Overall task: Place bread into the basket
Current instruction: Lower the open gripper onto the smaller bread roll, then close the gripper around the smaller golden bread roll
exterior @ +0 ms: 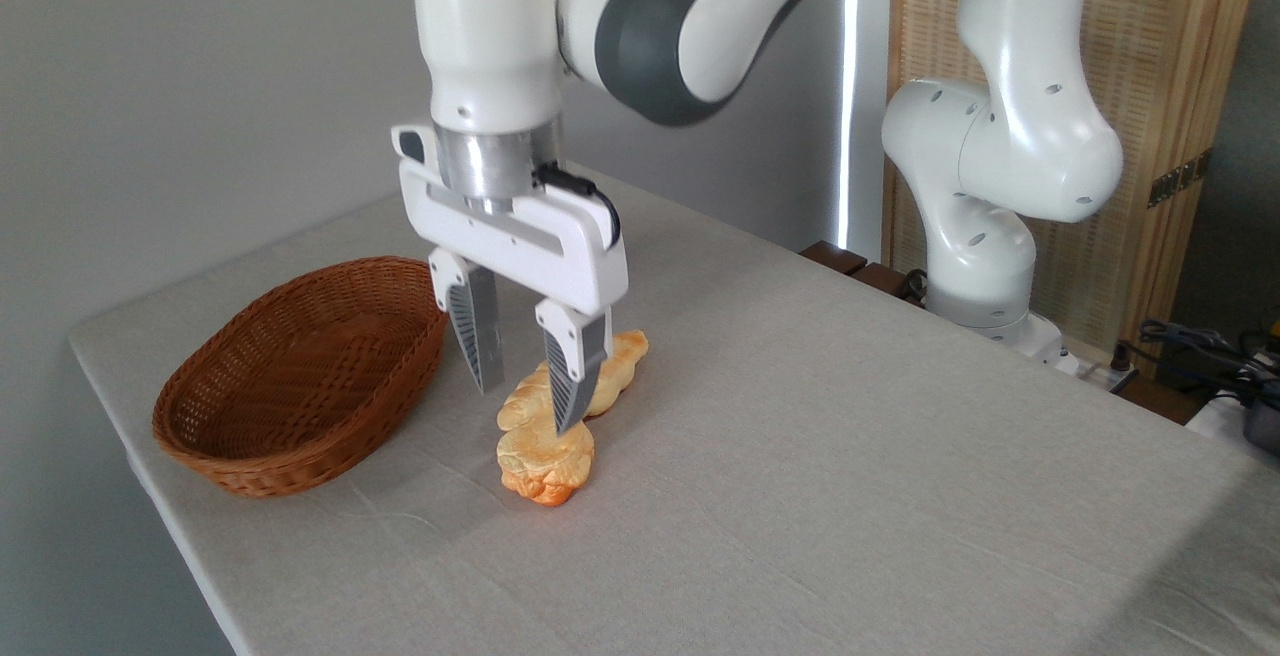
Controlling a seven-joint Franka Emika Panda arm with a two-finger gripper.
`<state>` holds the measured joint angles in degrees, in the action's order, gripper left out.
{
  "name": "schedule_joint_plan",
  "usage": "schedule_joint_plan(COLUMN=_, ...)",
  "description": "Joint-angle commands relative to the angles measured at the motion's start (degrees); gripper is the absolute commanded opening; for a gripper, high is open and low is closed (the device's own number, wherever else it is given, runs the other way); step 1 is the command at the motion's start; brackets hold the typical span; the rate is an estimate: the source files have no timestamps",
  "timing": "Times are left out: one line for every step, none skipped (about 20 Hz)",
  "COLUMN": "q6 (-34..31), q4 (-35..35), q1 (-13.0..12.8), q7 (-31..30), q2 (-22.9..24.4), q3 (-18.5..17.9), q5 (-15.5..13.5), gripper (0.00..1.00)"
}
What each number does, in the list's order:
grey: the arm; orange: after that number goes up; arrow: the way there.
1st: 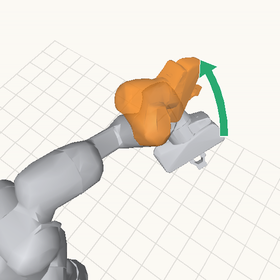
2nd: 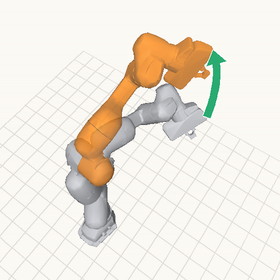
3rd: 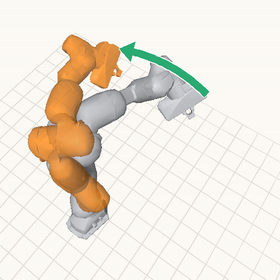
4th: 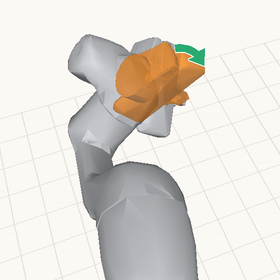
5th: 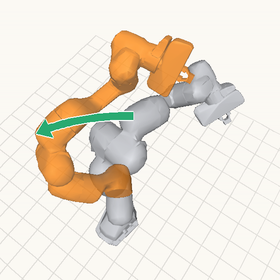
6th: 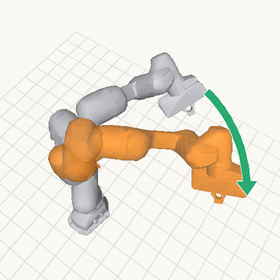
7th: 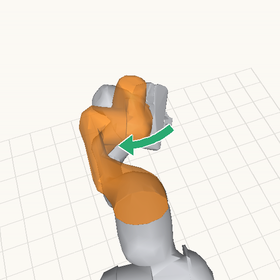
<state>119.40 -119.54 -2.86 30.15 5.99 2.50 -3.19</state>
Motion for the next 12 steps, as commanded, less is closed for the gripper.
schedule_joint_plan(q6=2.59, q4=-2.01, q1=-0.22, q7=0.61, q2=-0.80, q3=-0.39, q5=2.13, gripper=1.00)
schedule_joint_plan(q6=3.47, q4=-2.01, q1=-0.31, q7=0.61, q2=-1.50, q3=-0.31, q5=2.13, gripper=1.00)
schedule_joint_plan(q6=4.87, q4=-1.92, q1=-0.48, q7=0.53, q2=-2.29, q3=-0.04, q5=2.13, gripper=1.00)
schedule_joint_plan(q6=5.06, q4=-2.01, q1=-0.66, q7=0.53, q2=-2.82, q3=0.05, q5=2.13, gripper=1.00)
schedule_joint_plan(q6=5.14, q4=-1.92, q1=-1.01, q7=0.53, q2=-3.26, q3=0.05, q5=2.13, gripper=1.00)
schedule_joint_plan(q6=5.41, q4=-1.92, q1=-1.36, q7=0.53, q2=-3.70, q3=0.05, q5=2.13, gripper=1.00)
schedule_joint_plan(q6=6.02, q4=-1.92, q1=-1.53, q7=0.53, q2=-4.49, q3=0.13, q5=2.13, gripper=1.00)
schedule_joint_plan(q6=6.89, q4=-1.92, q1=-1.97, q7=0.53, q2=-4.93, q3=0.40, q5=2.13, gripper=1.00)
schedule_joint_plan(q6=7.16, q4=-1.92, q1=-2.15, q7=0.53, q2=-5.11, q3=0.49, q5=2.13, gripper=1.00)
schedule_joint_plan(q6=7.17, q4=-1.92, q1=-2.15, q7=0.53, q2=-5.38, q3=0.49, q5=2.13, gripper=1.00)
schedule_joint_plan(q6=7.17, q4=-1.92, q1=-2.15, q7=0.53, q2=-5.47, q3=0.49, q5=2.13, gripper=1.00)
schedule_joint_plan(q6=7.17, q4=-1.92, q1=-2.15, q7=0.53, q2=-5.47, q3=0.40, q5=2.13, gripper=1.00)
